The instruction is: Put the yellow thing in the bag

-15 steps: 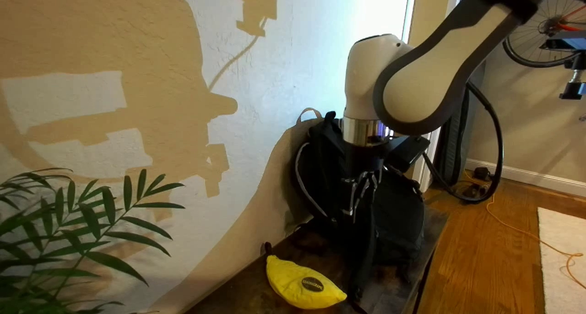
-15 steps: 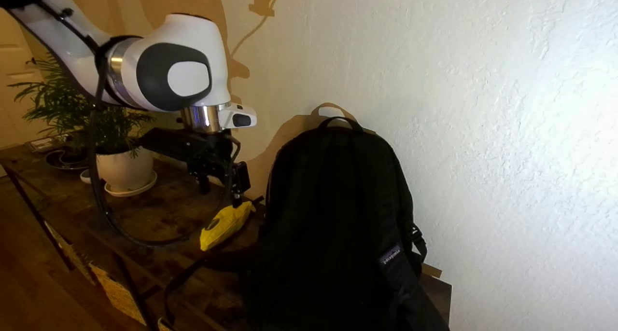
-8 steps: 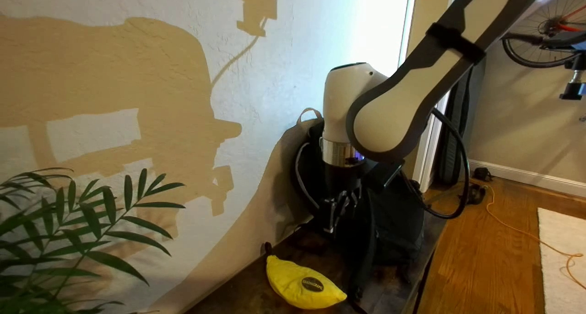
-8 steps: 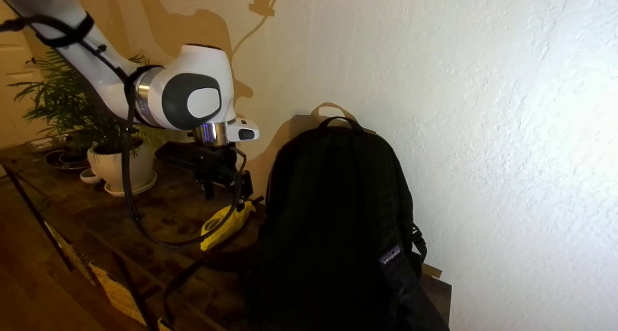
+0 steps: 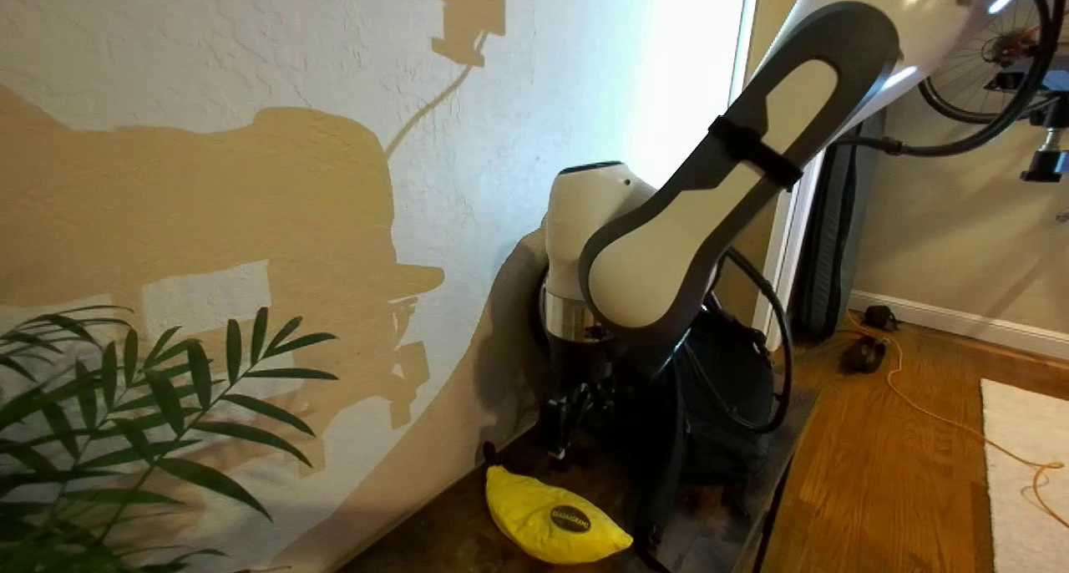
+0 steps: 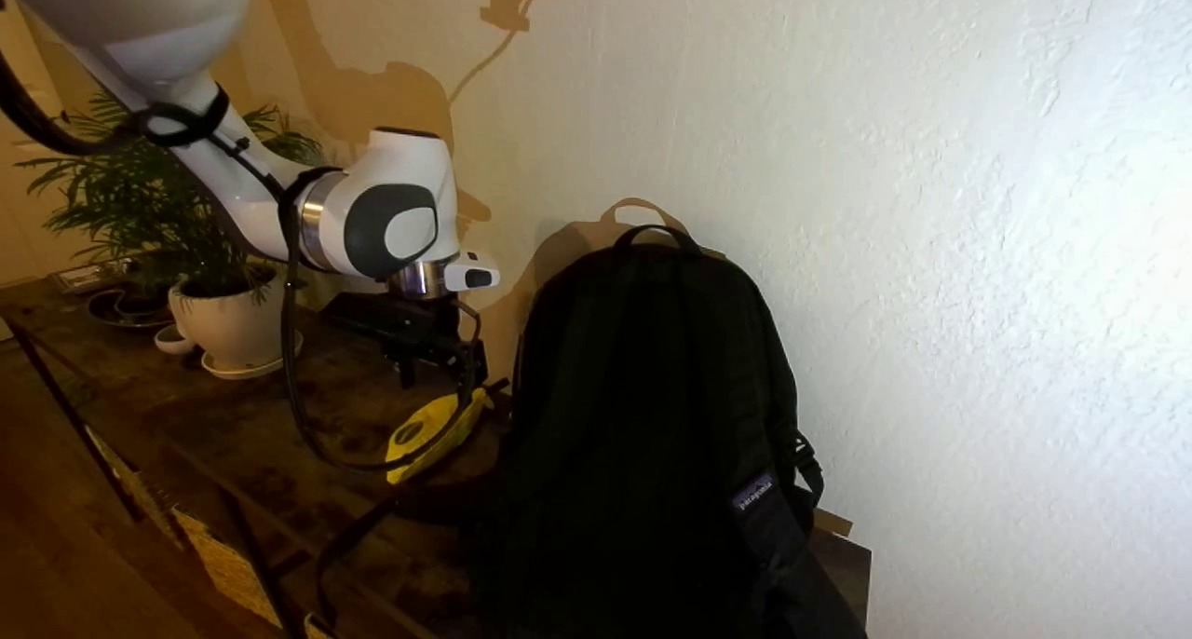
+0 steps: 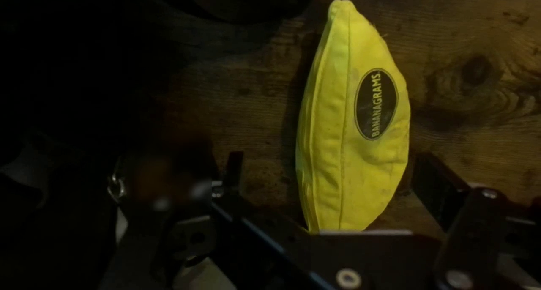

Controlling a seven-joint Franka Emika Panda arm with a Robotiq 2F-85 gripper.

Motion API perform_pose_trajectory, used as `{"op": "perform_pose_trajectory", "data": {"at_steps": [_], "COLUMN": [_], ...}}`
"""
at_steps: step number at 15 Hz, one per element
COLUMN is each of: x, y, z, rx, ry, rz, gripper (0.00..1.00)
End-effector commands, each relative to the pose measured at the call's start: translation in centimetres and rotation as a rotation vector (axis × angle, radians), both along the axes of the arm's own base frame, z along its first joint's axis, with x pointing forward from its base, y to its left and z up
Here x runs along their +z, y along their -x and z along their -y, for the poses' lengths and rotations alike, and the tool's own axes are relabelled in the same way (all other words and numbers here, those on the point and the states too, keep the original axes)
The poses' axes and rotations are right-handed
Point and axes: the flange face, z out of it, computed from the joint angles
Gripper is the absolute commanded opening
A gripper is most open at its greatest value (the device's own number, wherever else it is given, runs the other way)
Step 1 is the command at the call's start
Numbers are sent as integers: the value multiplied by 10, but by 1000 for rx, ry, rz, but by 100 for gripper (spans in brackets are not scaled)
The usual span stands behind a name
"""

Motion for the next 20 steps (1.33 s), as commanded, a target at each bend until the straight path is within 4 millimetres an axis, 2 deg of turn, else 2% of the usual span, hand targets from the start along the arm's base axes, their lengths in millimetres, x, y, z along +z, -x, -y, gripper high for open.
{"op": "perform_pose_trajectory", "data": {"at_steps": [1, 10, 20], "x": [-15, -53, -81], "y": [-11, -22, -27], "z": [-9, -13, 5], "rx": [27, 48, 9], "ry": [-25, -71, -127], "rz": [-12, -28, -40], "gripper": [100, 100, 100]}}
